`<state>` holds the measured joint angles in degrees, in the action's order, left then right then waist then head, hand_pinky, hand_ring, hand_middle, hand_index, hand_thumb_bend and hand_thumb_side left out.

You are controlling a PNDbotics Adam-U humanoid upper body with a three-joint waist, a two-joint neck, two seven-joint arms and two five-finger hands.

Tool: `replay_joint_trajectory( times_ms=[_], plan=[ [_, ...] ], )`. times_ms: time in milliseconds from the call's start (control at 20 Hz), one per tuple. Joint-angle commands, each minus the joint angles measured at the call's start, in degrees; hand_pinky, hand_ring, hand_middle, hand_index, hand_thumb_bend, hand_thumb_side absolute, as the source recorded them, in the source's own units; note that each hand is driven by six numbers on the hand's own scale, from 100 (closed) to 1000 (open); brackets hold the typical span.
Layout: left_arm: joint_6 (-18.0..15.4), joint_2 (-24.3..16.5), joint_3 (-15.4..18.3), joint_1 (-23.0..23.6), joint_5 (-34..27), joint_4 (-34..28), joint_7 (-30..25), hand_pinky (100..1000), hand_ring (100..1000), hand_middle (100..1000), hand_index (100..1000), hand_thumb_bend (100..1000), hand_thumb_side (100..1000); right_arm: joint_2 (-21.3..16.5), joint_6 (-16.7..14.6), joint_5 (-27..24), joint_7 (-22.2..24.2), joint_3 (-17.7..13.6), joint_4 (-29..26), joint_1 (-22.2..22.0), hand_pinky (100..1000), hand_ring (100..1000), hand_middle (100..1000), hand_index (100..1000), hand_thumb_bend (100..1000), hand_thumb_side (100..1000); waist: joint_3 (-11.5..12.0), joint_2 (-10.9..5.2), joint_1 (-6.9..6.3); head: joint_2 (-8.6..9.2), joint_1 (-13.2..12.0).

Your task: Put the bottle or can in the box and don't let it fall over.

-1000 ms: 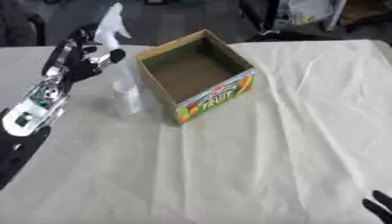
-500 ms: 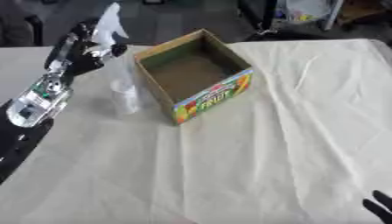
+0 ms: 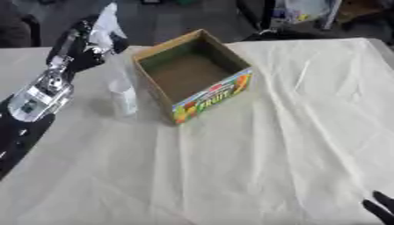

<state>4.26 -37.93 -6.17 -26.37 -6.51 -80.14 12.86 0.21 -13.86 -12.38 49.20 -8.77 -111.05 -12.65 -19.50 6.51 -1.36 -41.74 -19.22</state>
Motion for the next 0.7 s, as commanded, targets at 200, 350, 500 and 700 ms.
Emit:
replay_joint_trajectory(
  times_ms=[200,350,500,700],
  plan=[
    [-0.3,-2.0,0.0,-2.1,0.5,1.1,-0.3,923,1000,667,924,859,485,-0.4,0.0,0.2,0.4,0.2,-0.3,0.4,759,1000,1000,1000,100,470,-0.3,-0.29,-0.11,-0.14,-0.4],
    [-0.4,-2.0,0.0,-2.6,0.4,1.7,-0.3,923,1000,665,925,858,485,-0.3,0.0,0.2,0.5,0.3,-0.3,0.5,759,1000,1000,1000,100,470,-0.6,-0.18,-0.11,-0.15,-0.5],
    [-0.6,-2.0,-0.1,-3.0,0.1,2.0,-0.2,922,999,662,925,857,485,-0.3,0.0,0.3,0.6,0.3,-0.2,0.5,759,1000,1000,1000,100,470,-0.8,-0.12,-0.14,-0.24,-0.6],
    [-0.9,-1.9,-0.3,-3.1,-0.4,1.6,-0.4,922,996,656,925,857,487,-0.3,0.1,0.2,0.6,0.3,-0.2,0.6,759,1000,1000,1000,100,470,-0.9,-0.13,-0.20,-0.37,-0.7]
  ],
)
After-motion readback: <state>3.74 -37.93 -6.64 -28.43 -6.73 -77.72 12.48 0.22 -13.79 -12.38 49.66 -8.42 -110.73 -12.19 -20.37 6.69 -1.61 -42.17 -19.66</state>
